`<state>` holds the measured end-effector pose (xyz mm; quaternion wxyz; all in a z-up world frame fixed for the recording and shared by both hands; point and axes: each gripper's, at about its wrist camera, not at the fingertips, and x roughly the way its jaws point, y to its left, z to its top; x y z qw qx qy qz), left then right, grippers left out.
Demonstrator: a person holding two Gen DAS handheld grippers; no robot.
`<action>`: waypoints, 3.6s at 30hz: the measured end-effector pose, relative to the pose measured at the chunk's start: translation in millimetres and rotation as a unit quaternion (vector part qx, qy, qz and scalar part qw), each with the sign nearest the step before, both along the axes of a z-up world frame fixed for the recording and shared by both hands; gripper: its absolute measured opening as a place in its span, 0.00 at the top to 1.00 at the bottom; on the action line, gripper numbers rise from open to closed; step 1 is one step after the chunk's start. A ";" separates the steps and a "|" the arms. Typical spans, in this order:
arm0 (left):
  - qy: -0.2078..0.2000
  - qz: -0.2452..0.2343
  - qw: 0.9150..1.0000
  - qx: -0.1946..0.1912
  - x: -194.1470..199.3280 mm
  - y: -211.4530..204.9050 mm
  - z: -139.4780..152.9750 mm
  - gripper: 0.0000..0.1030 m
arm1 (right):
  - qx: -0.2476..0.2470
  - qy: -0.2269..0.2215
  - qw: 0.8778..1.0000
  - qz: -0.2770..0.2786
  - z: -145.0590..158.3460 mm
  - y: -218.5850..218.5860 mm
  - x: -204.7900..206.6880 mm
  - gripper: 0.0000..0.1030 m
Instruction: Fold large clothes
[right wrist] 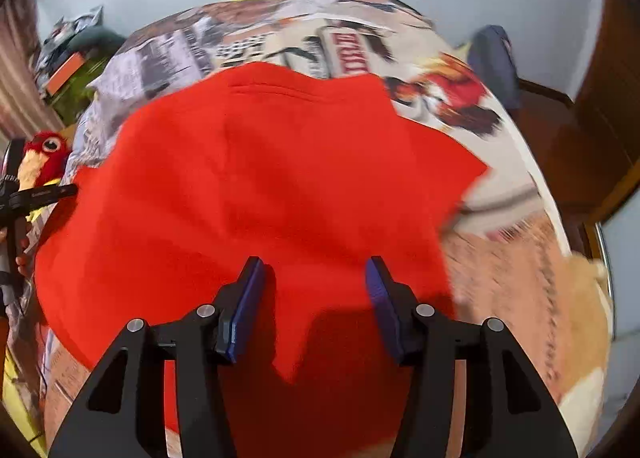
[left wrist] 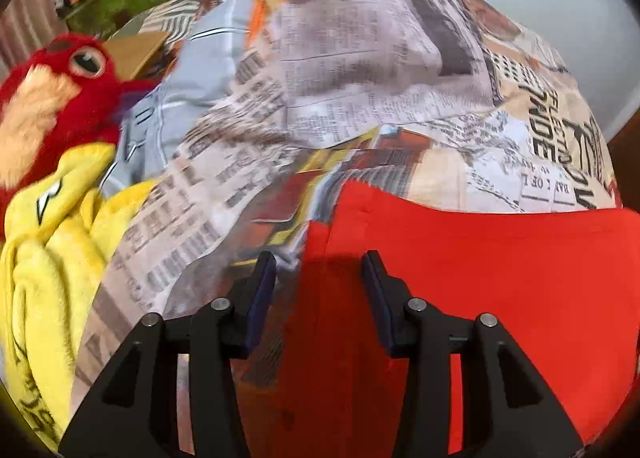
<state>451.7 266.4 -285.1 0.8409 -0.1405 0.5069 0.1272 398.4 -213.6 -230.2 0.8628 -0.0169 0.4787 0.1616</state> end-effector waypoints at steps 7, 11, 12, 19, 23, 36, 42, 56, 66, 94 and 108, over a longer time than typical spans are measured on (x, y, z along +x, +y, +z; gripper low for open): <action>-0.006 -0.072 0.997 0.026 -51.4 -43.0 19.6 0.55 | -0.075 -0.004 0.996 -0.052 8.2 -14.8 -19.3 0.42; -0.023 -0.128 0.991 0.030 -80.2 -83.8 34.8 0.43 | -0.072 -0.011 0.996 -0.051 21.4 -10.9 -33.1 0.41; -0.027 -0.144 0.989 0.034 -84.6 -94.5 39.0 0.41 | -0.069 -0.015 0.996 -0.046 26.7 -6.6 -37.1 0.41; -0.054 -0.209 0.974 0.062 -99.2 -156.5 57.9 0.16 | -0.061 -0.032 0.998 0.005 41.0 34.8 -64.6 0.34; -0.037 -0.211 0.975 0.058 -103.3 -165.6 47.2 0.16 | -0.082 -0.012 0.996 0.034 23.5 54.4 -72.9 0.33; -0.022 -0.122 0.992 -0.026 -160.6 -111.7 37.5 0.16 | -0.096 -0.021 0.993 0.062 31.4 74.5 -95.5 0.33; -0.042 -0.082 0.975 -0.200 -179.1 -86.5 23.3 0.16 | -0.077 -0.026 0.995 0.053 36.7 77.9 -95.8 0.33; -0.105 0.018 0.896 -0.431 -138.6 -45.6 -34.5 0.18 | -0.081 -0.016 0.995 0.056 24.6 79.0 -88.2 0.33; -0.131 0.106 0.905 -0.391 -108.4 -29.2 -39.4 0.48 | -0.083 -0.012 0.995 0.054 23.9 84.6 -78.3 0.33; -0.304 0.097 0.932 -0.170 -155.0 -31.7 125.8 0.93 | -0.062 -0.019 0.970 0.235 2.6 240.6 -90.5 0.26; -0.274 -0.104 0.945 -0.143 -72.9 -211.4 175.1 0.93 | 0.033 -0.019 0.998 0.056 53.4 48.5 -63.9 0.26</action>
